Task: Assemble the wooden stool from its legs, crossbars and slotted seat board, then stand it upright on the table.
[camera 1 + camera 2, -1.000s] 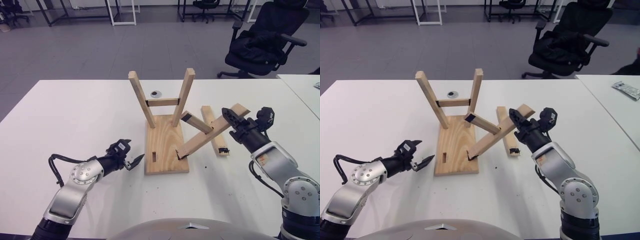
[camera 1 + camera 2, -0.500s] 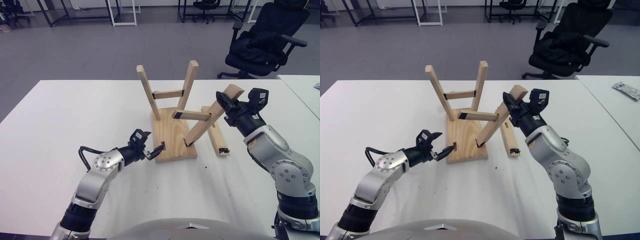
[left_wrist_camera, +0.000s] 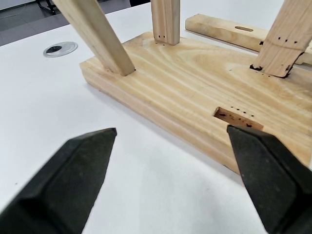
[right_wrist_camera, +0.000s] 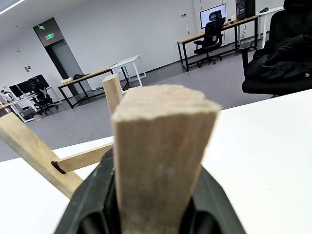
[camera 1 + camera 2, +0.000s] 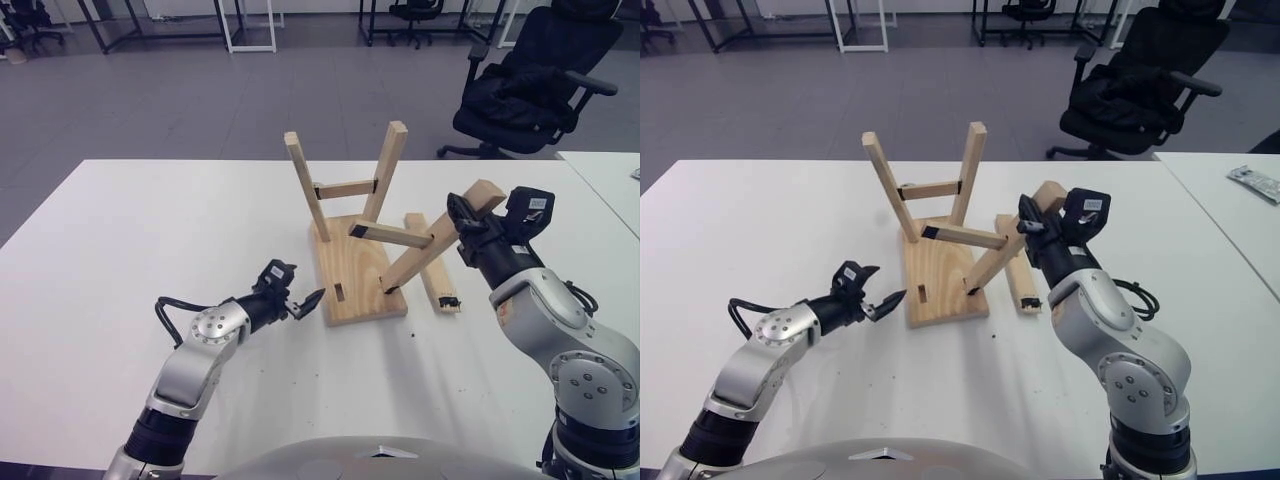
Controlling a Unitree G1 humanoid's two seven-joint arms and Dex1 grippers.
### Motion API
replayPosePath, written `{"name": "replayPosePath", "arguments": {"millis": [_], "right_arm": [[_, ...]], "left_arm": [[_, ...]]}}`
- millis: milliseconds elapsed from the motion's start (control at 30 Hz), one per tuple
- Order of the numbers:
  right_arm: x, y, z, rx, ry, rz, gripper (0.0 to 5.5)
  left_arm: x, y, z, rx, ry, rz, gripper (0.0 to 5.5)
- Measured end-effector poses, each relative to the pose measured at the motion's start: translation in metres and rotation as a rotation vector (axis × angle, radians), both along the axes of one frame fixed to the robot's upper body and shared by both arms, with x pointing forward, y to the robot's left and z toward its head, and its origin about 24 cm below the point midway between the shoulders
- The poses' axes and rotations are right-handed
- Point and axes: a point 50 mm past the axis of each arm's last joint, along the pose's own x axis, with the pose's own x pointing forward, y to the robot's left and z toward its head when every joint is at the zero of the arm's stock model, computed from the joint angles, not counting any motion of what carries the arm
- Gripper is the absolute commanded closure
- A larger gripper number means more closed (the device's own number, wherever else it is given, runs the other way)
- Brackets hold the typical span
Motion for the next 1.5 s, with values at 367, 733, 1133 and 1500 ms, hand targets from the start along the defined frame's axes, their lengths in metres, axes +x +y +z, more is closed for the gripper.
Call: {"name": "replayPosePath", "arguments": {"millis": [367,733,1133,1500], "right_arm": [[0.009,0.018,-0.015,-0.202,-0.044,0.163,4.4],[0.014,0.006,-0.024,-0.137,-0.117,0.1,4.42],[0.034,-0.001,-0.012,-0.168,-0.207,0.059,3.08],[0.03,-0.019,0.115,0.101,-0.671,0.185,1.13]], "left_arm": [[0.011,-0.002,0.01,0.018,-0.061,0.028,1.31],[0.012,0.001,0.012,0.018,-0.07,0.041,1.31],[0.02,0.007,0.023,0.016,-0.116,0.07,1.31],[0.026,0.009,0.03,0.017,-0.15,0.085,1.31]]}}
